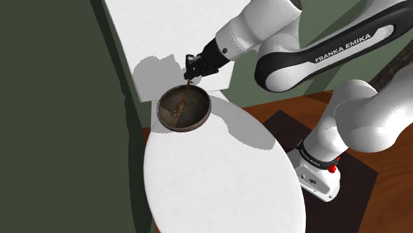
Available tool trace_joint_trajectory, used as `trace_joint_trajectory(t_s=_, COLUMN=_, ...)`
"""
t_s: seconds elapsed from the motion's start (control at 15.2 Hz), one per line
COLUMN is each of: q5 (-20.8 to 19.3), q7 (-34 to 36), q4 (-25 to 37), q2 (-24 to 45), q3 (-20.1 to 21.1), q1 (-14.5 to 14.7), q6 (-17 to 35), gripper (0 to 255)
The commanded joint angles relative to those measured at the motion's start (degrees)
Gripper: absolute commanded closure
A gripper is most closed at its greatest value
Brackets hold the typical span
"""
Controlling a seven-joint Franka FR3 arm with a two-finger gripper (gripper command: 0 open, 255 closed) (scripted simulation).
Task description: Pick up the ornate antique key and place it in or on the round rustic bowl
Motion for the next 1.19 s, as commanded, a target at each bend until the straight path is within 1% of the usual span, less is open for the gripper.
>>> trace_joint_trajectory(t_s=0.0, q5=0.0, q7=-0.1, q4=-0.3, q2=0.2, q3=0.0, q1=0.1, q6=-0.2, gripper=255)
trace_joint_trajectory(t_s=0.07, q5=0.0, q7=0.0, q4=-0.3, q2=0.1, q3=0.1, q1=0.1, q6=-0.2, gripper=0)
trace_joint_trajectory(t_s=0.4, q5=0.0, q7=-0.1, q4=-0.3, q2=0.2, q3=0.0, q1=0.1, q6=-0.2, gripper=0)
trace_joint_trajectory(t_s=0.53, q5=1.0, q7=-0.9, q4=-1.4, q2=-5.5, q3=-1.2, q1=2.0, q6=-4.8, gripper=0)
trace_joint_trajectory(t_s=0.66, q5=1.7, q7=-1.4, q4=-2.1, q2=-10.5, q3=-2.0, q1=3.2, q6=-9.1, gripper=0)
trace_joint_trajectory(t_s=1.12, q5=1.7, q7=-1.5, q4=-2.1, q2=-10.5, q3=-2.0, q1=3.2, q6=-9.1, gripper=0)
